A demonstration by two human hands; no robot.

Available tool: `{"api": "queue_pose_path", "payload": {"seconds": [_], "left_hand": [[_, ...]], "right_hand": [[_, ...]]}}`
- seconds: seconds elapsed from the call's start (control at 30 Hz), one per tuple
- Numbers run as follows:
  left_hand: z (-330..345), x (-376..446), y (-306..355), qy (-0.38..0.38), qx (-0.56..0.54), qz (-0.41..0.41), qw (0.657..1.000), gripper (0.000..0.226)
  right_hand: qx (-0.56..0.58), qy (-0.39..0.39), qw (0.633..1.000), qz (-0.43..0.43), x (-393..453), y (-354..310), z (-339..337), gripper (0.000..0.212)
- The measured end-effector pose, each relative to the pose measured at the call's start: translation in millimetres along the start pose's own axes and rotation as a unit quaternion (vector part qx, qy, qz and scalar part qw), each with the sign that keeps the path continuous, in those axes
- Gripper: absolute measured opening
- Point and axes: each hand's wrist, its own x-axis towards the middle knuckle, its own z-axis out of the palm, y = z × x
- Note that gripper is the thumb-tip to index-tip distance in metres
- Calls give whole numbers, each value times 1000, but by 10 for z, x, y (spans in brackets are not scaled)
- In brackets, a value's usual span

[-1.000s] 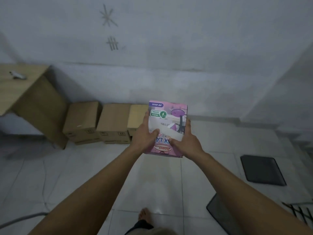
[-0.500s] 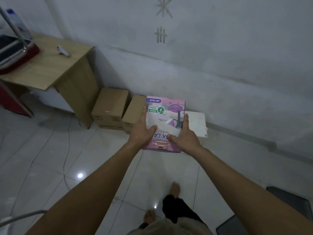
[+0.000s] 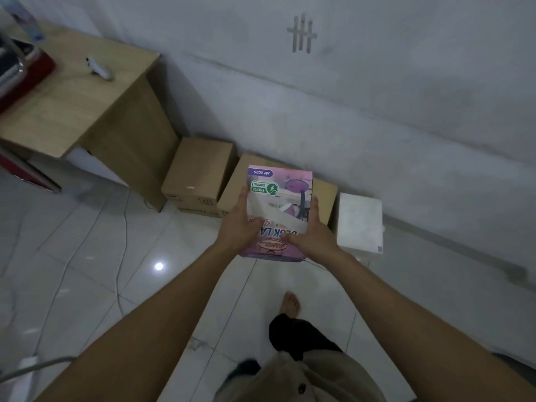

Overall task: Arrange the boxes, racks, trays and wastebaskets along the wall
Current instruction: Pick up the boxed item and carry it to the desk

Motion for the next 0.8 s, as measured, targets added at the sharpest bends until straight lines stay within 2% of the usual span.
{"api": "queue_pose_path", "payload": {"seconds": [0.23,0.43,0.63,0.8], "left_hand": [[-107,766,-61,13,13,-52,998,75],[-382,1363,-177,18,-6,-70,997,77],[-976,2096,-619,45,-40,-94,994,74],[-1490,2851,-1328,48,-83,-125,987,74]], "right_hand": [[20,-65,998,-6,858,-194,-175,129],[18,-88,996,-23,1524,-552,-141,128],[22,-89,995,-37,2386,-1163,229,127],[102,-115,988,-35,3264,-1649,883,123]]}}
